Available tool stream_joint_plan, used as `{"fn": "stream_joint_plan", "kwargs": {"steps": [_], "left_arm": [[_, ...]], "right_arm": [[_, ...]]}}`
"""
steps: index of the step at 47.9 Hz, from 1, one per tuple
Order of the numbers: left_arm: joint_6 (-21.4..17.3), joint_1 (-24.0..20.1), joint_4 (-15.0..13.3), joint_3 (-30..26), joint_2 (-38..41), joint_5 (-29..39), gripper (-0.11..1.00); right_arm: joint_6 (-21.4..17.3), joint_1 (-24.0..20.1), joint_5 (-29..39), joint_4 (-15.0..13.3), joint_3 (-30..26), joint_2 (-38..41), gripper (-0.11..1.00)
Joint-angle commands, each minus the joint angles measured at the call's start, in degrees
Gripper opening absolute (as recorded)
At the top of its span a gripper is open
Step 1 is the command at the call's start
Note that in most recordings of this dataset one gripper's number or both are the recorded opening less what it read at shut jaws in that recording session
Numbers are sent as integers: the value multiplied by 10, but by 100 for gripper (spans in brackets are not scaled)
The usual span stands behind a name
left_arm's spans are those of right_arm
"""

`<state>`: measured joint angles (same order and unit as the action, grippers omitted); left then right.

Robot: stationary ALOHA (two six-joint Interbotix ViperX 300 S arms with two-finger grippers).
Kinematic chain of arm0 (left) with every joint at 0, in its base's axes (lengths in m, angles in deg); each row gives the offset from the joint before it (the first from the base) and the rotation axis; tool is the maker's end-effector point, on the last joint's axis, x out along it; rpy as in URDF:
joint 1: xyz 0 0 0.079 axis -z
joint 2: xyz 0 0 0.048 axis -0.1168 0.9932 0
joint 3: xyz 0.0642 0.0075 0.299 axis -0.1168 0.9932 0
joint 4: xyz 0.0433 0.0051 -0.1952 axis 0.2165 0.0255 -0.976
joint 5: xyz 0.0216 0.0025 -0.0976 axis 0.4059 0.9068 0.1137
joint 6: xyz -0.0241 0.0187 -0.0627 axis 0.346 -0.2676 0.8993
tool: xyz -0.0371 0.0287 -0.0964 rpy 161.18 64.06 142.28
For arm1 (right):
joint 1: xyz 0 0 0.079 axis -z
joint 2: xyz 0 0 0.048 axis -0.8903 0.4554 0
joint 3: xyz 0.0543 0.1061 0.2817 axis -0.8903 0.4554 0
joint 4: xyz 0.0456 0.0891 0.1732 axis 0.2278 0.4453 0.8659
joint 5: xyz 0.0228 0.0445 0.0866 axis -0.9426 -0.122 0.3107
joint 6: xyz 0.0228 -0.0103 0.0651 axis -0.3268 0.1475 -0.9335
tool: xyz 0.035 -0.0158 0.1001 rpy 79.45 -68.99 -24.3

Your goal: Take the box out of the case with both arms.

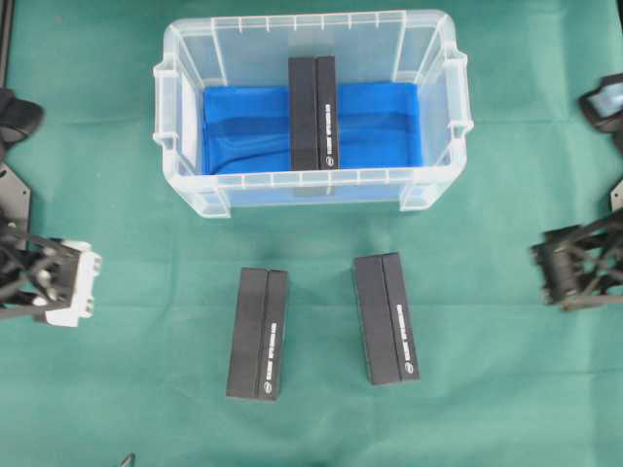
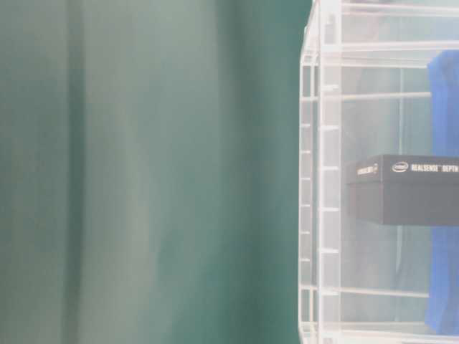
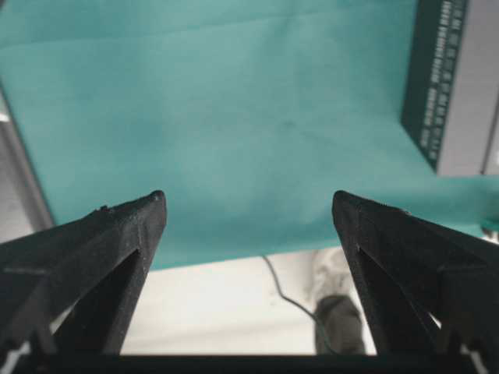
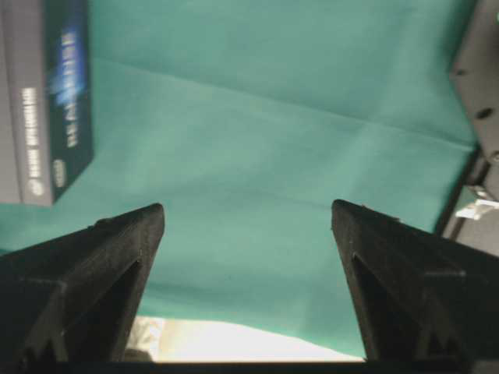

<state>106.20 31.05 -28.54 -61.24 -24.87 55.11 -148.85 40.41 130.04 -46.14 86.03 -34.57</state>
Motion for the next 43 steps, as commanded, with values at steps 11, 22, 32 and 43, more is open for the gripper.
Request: {"fn": "stream_joint_plan", "kwargs": {"steps": [11,22,32,43], "left_arm": [[19,4,1,4,-15,-1,91],[21,4,1,4,-15,-1,91],[18,-4,3,5,-18,1,91],[-17,-48,3,17,-36,19,91]], "right_arm": [[-17,-10,7,-2,14,-25,89],[-19,-10,-1,-4,11,-17,89],[-16,-4,-4,-10,12,-17,89],[25,52,-3,-24,21,-31,89]]}}
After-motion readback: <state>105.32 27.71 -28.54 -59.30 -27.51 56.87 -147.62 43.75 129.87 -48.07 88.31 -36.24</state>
